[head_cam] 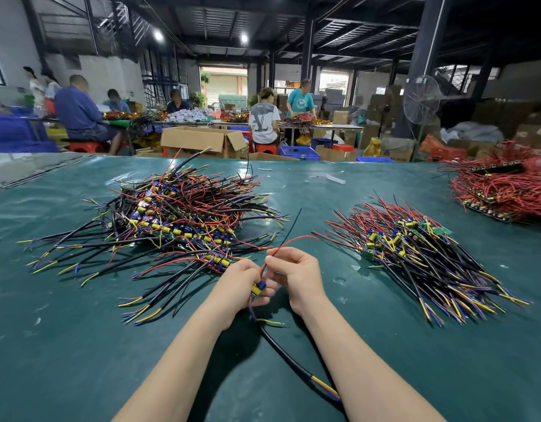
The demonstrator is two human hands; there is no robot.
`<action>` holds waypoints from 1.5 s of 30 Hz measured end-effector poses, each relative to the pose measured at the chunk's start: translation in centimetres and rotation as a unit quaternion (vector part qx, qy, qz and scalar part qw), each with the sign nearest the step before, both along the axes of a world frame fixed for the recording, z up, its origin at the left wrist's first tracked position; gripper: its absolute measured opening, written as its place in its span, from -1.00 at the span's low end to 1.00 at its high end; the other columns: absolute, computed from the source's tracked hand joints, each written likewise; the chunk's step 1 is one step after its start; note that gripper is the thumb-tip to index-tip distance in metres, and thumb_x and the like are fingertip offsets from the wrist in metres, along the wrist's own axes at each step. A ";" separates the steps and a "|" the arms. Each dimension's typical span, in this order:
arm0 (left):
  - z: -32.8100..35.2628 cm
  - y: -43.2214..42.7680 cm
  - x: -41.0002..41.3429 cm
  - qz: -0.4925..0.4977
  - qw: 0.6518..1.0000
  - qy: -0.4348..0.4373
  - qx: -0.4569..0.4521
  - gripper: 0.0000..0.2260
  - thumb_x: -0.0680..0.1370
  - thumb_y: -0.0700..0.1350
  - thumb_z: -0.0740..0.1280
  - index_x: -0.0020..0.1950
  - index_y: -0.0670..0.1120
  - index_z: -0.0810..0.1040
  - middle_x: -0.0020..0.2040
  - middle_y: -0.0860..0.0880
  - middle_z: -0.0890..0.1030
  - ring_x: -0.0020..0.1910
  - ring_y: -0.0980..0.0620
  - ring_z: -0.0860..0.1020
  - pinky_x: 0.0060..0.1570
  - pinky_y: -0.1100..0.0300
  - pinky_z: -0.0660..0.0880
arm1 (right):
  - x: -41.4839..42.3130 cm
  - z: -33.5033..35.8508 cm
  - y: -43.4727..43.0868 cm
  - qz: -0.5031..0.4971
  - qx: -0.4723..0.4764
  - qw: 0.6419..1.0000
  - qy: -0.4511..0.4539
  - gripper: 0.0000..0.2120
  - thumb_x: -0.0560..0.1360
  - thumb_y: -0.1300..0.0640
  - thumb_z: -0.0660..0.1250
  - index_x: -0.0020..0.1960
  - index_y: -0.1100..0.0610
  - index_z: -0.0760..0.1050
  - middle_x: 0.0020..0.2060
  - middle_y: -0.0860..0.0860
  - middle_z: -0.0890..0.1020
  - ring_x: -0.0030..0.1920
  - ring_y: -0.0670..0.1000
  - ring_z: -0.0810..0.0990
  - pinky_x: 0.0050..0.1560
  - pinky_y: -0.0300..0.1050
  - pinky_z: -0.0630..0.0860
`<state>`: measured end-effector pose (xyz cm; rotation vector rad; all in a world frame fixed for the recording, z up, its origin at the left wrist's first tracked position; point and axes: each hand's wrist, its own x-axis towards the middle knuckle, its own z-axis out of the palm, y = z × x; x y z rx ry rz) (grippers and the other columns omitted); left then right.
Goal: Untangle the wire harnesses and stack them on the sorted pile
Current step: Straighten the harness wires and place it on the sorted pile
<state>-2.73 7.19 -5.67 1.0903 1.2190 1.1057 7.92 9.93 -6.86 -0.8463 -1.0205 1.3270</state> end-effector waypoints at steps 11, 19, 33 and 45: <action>-0.4 0.2 0.5 0.025 0.992 0.107 0.064 -0.81 0.56 -0.28 0.08 -0.19 -0.11 0.41 -0.51 0.04 0.51 -0.49 0.10 0.35 -0.57 0.35 0.21 | 0.1 0.0 0.2 -0.008 -0.011 1.000 0.013 -0.79 0.41 0.47 0.31 -0.29 0.22 0.53 -0.57 -0.05 0.56 -0.54 -0.10 0.54 -0.47 -0.31 0.48; -0.1 -0.2 0.3 -0.002 0.995 0.090 0.046 -0.77 0.59 -0.27 0.09 -0.24 -0.12 0.41 -0.49 0.00 0.46 -0.55 0.14 0.29 -0.62 0.40 0.16 | -0.4 -0.3 0.3 -0.037 -0.026 0.998 0.045 -0.77 0.41 0.48 0.31 -0.34 0.22 0.52 -0.57 -0.06 0.54 -0.53 -0.13 0.52 -0.48 -0.30 0.50; -0.2 -0.7 0.5 -0.041 0.996 0.082 0.022 -0.74 0.58 -0.29 0.08 -0.13 -0.10 0.52 -0.52 0.03 0.51 -0.60 0.19 0.36 -0.60 0.40 0.18 | 1.2 -0.1 1.4 -0.129 -0.007 0.989 0.076 -0.76 0.45 0.46 0.28 -0.31 0.20 0.48 -0.59 -0.11 0.51 -0.54 -0.18 0.50 -0.44 -0.34 0.52; -0.2 -0.7 0.6 -0.037 0.993 0.115 0.006 -0.72 0.52 -0.33 0.09 -0.12 -0.06 0.54 -0.46 0.00 0.59 -0.56 0.17 0.50 -0.62 0.40 0.25 | 2.2 -0.2 2.0 -0.191 -0.020 0.974 0.121 -0.77 0.43 0.48 0.29 -0.30 0.21 0.49 -0.61 -0.08 0.52 -0.57 -0.16 0.50 -0.47 -0.32 0.52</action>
